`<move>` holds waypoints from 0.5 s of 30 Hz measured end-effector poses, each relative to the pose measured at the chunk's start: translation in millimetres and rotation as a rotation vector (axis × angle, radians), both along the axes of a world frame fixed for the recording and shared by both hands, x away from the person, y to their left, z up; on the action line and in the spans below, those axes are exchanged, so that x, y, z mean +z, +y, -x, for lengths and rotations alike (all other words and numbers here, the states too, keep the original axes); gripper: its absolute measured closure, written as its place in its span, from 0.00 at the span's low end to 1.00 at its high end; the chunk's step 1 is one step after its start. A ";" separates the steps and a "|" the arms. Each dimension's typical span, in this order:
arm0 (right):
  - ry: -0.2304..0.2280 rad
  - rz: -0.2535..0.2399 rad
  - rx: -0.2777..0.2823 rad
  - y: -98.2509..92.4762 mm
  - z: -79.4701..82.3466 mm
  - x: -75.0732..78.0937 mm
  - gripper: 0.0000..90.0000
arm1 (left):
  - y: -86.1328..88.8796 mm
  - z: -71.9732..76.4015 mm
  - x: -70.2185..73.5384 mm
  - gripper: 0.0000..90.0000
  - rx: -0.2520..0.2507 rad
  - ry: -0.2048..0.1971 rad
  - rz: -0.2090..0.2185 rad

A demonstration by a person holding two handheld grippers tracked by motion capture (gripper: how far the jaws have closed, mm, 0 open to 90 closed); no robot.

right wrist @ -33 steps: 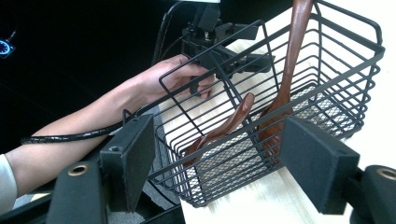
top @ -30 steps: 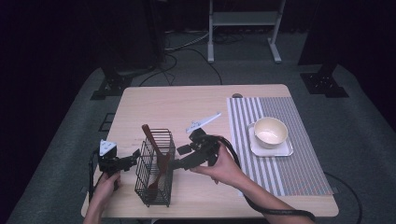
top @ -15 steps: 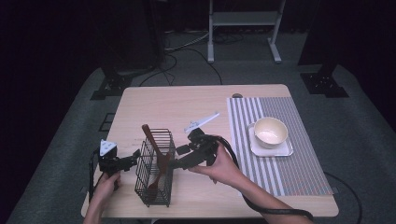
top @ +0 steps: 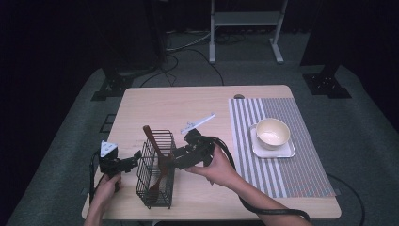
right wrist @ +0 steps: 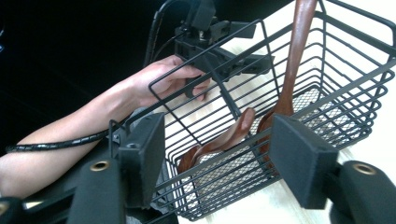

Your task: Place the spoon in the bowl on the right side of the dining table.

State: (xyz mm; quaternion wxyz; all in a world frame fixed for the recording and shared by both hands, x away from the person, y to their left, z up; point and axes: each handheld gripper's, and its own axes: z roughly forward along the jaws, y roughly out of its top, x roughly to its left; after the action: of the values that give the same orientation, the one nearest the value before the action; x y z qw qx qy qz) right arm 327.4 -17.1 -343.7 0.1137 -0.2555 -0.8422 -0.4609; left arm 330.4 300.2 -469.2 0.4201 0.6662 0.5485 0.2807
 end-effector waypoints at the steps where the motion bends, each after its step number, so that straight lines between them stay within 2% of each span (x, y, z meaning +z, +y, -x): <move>1: 0.008 0.000 -0.010 0.8 -1.7 -0.9 0.44 | -0.2 0.0 0.0 0.00 0.000 0.000 0.000; 2: 0.008 0.000 -0.010 0.8 -1.7 -0.9 0.44 | -0.2 0.0 0.0 0.00 0.000 0.000 0.000; 3: 0.020 0.005 -0.015 2.2 -3.3 -2.5 0.49 | -0.3 0.1 0.0 0.00 0.000 -0.001 -0.001; 7: 0.035 0.008 -0.026 3.4 -5.0 -4.3 0.56 | -0.5 0.1 0.1 0.00 -0.002 -0.001 -0.003; 9: 0.053 0.005 -0.037 3.7 -7.1 -5.7 0.64 | -0.4 0.1 0.1 0.00 -0.002 0.000 -0.004; 12: 0.057 0.009 -0.042 3.7 -8.1 -6.5 0.68 | -0.5 0.1 0.2 0.00 -0.002 0.001 -0.004; 15: 0.075 0.017 -0.052 2.7 -10.9 -8.2 0.75 | -0.4 0.0 0.0 0.00 -0.001 -0.001 -0.003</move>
State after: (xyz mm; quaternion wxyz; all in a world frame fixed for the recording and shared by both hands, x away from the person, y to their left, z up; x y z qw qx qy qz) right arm 338.3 -14.4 -351.9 0.1310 -0.2952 -0.8343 -0.4468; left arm 330.4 299.8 -469.2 0.4195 0.6671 0.5474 0.2818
